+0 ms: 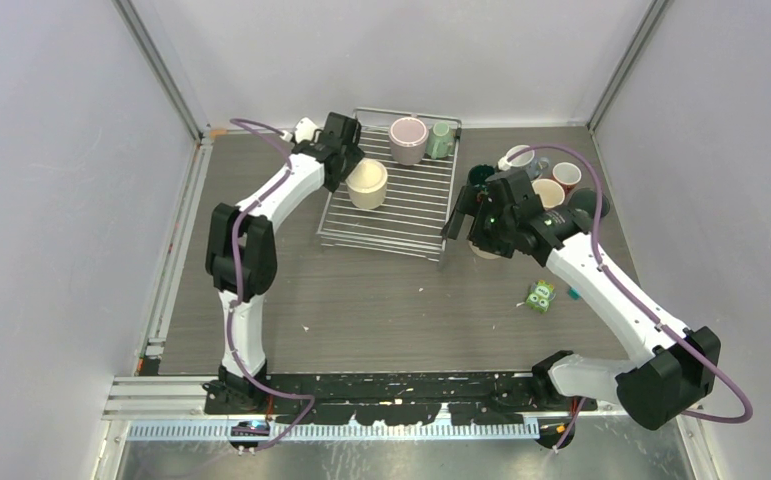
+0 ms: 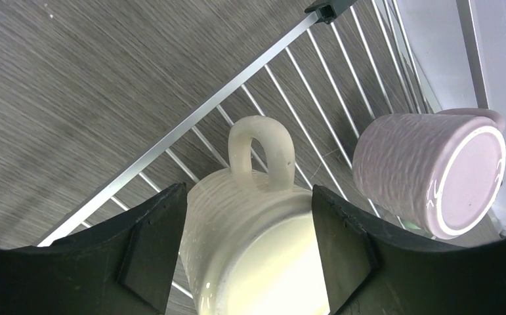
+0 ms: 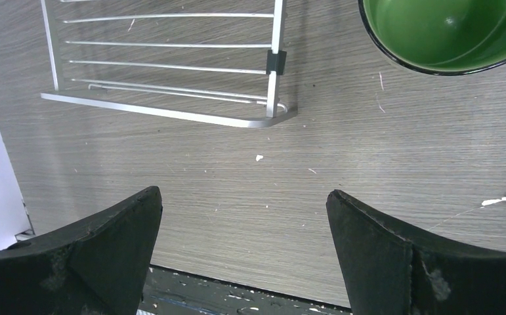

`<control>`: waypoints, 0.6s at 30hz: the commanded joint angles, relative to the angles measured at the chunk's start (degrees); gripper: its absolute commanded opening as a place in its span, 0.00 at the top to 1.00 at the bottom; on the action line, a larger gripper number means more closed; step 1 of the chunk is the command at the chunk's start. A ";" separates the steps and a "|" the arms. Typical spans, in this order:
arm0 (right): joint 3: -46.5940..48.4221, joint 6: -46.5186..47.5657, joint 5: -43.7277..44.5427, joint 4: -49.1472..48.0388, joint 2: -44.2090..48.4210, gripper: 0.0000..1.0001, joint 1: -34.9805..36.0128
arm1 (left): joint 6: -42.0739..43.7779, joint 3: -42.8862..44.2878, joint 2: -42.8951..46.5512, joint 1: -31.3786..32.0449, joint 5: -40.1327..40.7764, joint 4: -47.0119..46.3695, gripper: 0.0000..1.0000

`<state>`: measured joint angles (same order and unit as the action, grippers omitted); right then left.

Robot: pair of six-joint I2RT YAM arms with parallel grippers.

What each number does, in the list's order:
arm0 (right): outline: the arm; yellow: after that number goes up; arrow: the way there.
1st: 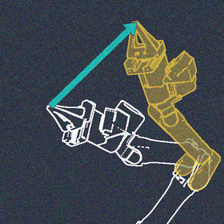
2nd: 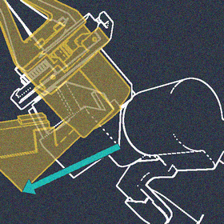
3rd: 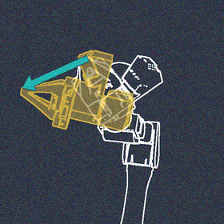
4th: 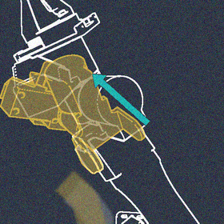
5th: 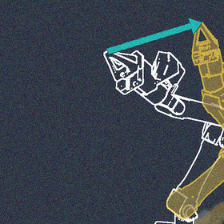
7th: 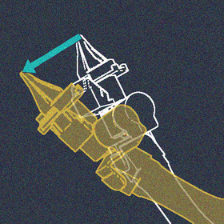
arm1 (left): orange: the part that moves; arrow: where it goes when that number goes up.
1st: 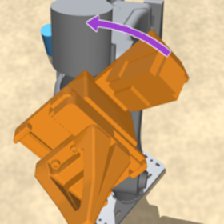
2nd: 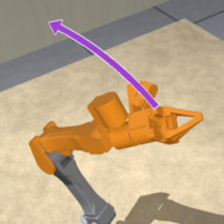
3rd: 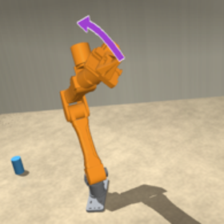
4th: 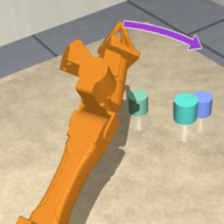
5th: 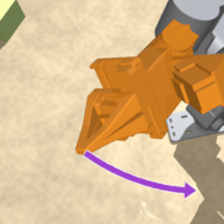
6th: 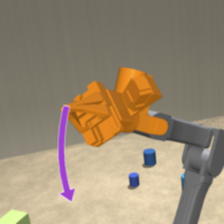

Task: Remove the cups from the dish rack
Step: Unload the cup from the dish rack.

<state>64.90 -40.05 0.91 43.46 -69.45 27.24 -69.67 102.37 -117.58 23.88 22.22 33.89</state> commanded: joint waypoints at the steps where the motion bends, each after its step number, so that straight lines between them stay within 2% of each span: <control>1: 0.51 -0.90 0.36 -2.24 0.82 0.00 0.91 | 2.28 -0.04 2.78 0.06 2.59 2.98 0.30; 8: 1.16 -0.51 0.89 -2.19 -0.07 0.00 1.10 | 5.57 10.37 -3.57 -2.11 -1.31 7.71 0.35; 18: 2.00 0.06 0.79 -1.81 -1.11 0.00 1.20 | 3.34 21.76 -11.71 -3.05 -4.27 14.08 0.37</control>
<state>65.04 -40.47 0.99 43.27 -70.57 28.14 -65.63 119.33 -126.91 21.30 19.14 43.70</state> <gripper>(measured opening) 0.996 0.637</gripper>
